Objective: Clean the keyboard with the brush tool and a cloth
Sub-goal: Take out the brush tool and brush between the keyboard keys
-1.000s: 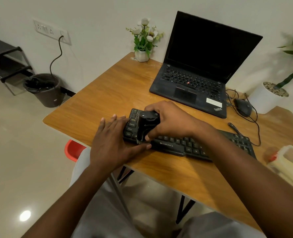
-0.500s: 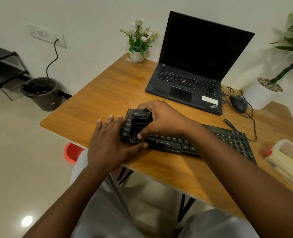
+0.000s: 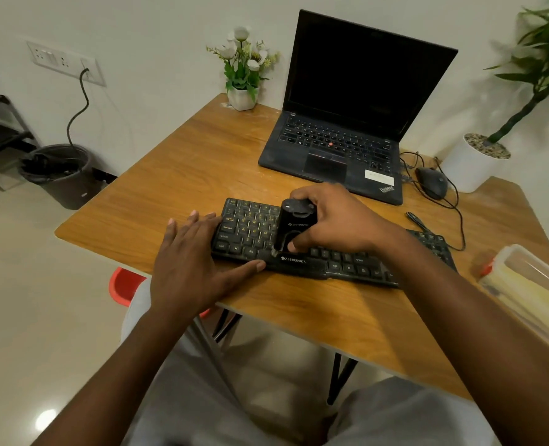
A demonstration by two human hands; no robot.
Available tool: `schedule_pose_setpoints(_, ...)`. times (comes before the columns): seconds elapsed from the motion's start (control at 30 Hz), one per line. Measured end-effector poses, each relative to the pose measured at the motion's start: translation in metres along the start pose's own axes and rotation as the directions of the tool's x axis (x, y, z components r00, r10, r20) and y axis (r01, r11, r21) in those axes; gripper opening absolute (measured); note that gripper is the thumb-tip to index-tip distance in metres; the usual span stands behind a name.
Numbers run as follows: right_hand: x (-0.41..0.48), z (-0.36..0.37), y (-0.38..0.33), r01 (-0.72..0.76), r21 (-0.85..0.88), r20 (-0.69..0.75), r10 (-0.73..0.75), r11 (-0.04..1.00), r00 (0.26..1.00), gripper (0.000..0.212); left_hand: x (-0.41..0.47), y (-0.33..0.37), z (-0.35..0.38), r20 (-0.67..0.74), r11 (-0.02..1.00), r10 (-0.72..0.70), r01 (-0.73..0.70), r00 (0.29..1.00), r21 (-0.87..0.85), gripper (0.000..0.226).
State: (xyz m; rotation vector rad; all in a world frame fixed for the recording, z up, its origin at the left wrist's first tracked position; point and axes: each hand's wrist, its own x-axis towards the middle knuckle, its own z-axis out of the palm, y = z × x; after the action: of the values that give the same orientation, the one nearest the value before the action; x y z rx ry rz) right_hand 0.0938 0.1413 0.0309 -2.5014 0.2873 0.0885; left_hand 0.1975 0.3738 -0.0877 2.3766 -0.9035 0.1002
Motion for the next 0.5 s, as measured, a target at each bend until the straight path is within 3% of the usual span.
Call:
schedule_pose_setpoints(0.33, -0.046, -0.033, 0.032, -0.124, -0.085, 0.019, 0.126, 0.989, 0.992, 0.037, 0.000, 0.001, 0.001, 0.010, 1.000, -0.002, 0.002, 1.000, 0.025, 0.115)
schedule_pose_setpoints(0.5, -0.046, -0.017, 0.025, -0.112, -0.001, -0.014, 0.112, 0.994, 0.994, 0.039, -0.001, 0.000, -0.001, 0.015, 1.000, 0.005, -0.006, 1.000, 0.030, 0.115)
